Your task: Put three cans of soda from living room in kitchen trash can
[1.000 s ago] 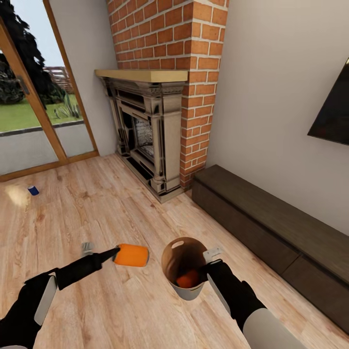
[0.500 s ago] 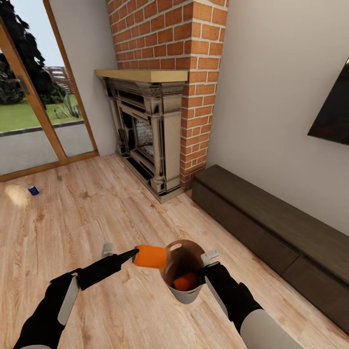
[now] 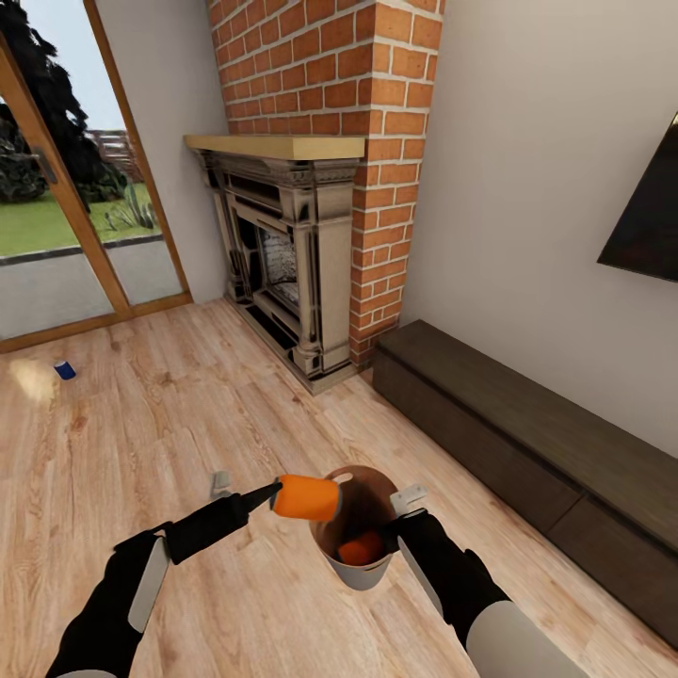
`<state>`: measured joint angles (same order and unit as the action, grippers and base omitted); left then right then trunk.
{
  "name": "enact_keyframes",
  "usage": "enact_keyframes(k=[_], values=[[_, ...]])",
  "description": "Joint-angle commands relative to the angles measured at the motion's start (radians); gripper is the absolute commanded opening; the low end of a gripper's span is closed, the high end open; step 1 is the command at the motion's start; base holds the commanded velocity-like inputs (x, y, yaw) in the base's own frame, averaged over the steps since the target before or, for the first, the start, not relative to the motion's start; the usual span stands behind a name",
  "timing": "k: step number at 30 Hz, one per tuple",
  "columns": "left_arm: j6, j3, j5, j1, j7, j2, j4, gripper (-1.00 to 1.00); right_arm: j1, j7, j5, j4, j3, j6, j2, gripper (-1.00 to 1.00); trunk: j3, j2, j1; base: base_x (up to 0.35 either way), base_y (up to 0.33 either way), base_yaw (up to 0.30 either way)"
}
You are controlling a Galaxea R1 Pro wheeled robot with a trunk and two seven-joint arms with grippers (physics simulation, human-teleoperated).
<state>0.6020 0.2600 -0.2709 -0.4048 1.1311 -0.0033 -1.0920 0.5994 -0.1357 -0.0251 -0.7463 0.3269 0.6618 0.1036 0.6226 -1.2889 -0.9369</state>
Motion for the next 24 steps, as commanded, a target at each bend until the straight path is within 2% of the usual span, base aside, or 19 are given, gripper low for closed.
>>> enact_keyframes(k=[1, 3, 8, 10, 12, 14, 24], values=[[-0.003, 0.000, 0.002, 0.000, 0.001, -0.002, 0.000, -1.00, 0.000, 0.002, 0.002, -0.001, 0.000, -0.001, 0.000, -1.00, 0.000, 0.000, 0.000, 0.000, 0.000, 0.000], [-0.005, -0.001, 0.005, 0.000, -0.003, -0.013, 0.004, -1.00, 0.000, 0.002, 0.002, -0.001, 0.000, -0.001, 0.001, -1.00, 0.000, 0.000, 0.000, 0.000, 0.000, 0.000], [-0.005, -0.001, 0.007, 0.000, -0.026, -0.017, 0.007, -1.00, 0.000, 0.002, 0.002, -0.001, 0.000, -0.001, 0.006, -1.00, 0.000, 0.000, 0.000, 0.000, 0.000, 0.000], [-0.007, -0.013, 0.007, 0.000, -0.069, -0.020, 0.007, -1.00, 0.000, 0.002, 0.002, -0.001, 0.000, -0.001, 0.009, -1.00, 0.000, 0.000, 0.000, 0.000, 0.000, 0.000], [-0.008, -0.051, 0.007, 0.000, -0.112, -0.023, 0.007, -1.00, 0.000, 0.002, 0.001, -0.001, 0.000, -0.001, 0.011, -1.00, 0.000, 0.000, 0.000, 0.000, 0.000, 0.000], [-0.009, -0.073, 0.007, 0.000, -0.132, -0.024, 0.007, -1.00, 0.000, 0.002, 0.001, -0.001, 0.000, -0.001, 0.012, -1.00, 0.000, 0.000, 0.000, 0.000, 0.000, 0.000], [-0.010, -0.122, 0.007, 0.000, -0.249, -0.026, 0.007, -1.00, 0.000, 0.001, 0.002, -0.001, 0.001, -0.001, 0.015, -1.00, 0.000, 0.000, 0.000, 0.000, 0.000, 0.000]])
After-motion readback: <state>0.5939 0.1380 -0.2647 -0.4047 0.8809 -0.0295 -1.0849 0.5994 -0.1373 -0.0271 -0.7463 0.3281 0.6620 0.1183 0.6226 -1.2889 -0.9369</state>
